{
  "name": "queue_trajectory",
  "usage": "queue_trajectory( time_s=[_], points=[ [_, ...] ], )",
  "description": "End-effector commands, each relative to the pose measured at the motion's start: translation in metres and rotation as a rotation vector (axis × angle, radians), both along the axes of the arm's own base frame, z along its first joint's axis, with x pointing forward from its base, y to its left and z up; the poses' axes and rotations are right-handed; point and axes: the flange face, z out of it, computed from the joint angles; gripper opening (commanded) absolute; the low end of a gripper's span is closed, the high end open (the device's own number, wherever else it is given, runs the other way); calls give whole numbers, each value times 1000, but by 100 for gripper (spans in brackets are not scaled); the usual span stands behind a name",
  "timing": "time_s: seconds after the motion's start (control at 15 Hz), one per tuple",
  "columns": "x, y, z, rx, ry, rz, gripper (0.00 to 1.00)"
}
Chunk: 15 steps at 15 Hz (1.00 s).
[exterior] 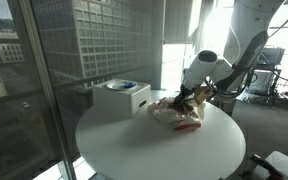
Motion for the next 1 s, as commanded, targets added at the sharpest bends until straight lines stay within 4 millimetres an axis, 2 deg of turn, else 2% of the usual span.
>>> queue_trajectory(
  time_s=[0.0,0.13,0.33,0.47,0.67,0.73,0.93],
  points=[
    [-8,-3,6,30,-1,2,95],
    [-11,4,13,25,-11,-3,100],
    [-7,26,36,42,-60,15,100],
    [-6,42,44,75,-75,11,100],
    [-9,63,29,115,-42,26,100],
    [-10,66,14,125,-15,16,100],
    [-12,77,-14,140,33,-17,100]
  ],
)
